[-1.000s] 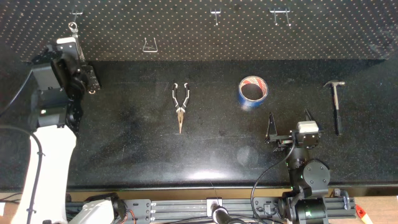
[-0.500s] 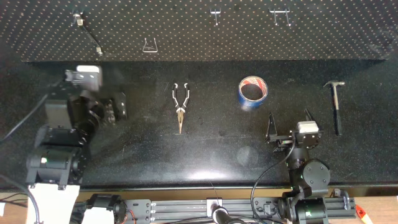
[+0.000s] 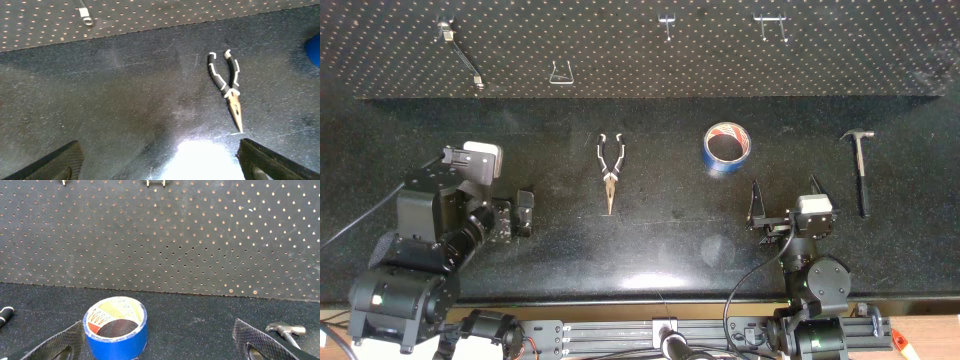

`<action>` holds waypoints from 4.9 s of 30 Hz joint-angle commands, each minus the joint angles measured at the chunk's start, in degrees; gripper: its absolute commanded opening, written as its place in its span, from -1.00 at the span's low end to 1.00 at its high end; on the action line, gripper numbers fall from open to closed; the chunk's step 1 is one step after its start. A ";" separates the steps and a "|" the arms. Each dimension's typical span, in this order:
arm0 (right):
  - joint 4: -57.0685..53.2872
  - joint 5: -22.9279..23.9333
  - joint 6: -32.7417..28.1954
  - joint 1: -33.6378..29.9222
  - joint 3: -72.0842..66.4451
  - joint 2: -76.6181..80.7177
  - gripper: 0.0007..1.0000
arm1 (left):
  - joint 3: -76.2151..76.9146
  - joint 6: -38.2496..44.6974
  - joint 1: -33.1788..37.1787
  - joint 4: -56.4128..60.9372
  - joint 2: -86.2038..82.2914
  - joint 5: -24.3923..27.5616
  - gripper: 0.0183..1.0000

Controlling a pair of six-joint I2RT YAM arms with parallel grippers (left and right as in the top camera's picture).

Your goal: Place Tools Onto Pegboard

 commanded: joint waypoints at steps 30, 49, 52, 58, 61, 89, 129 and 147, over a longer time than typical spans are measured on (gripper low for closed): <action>-0.35 -0.09 -0.98 0.28 -0.15 -0.39 0.91 | 1.36 -30.51 -22.82 24.06 43.54 -5.31 0.99; -0.35 -0.09 -0.98 0.28 -0.15 -0.39 0.91 | 5.97 -26.86 -21.16 29.46 54.95 -5.79 0.99; -0.35 -0.09 -0.98 0.28 -0.15 -0.39 0.91 | 5.97 -28.85 -21.07 29.53 55.36 -7.69 0.99; -0.35 -0.09 -0.98 0.28 -0.15 -0.39 0.91 | 5.97 -34.07 -21.11 29.73 57.27 -8.76 0.99; -0.35 -0.09 -0.98 0.28 -0.15 -0.39 0.91 | 5.97 -34.42 -21.14 29.75 58.18 -8.55 0.99; -0.35 -0.09 -0.98 0.28 -0.15 -0.39 0.91 | 5.97 -28.11 -21.22 30.18 60.54 -5.73 1.00; -0.35 -0.09 -0.98 0.28 -0.15 -0.39 0.91 | 5.97 -28.79 -21.22 30.14 60.57 -5.05 0.14; -0.35 -0.09 -0.98 0.28 -0.15 -0.39 0.91 | 5.97 -28.57 -21.11 30.80 60.57 -6.05 -0.29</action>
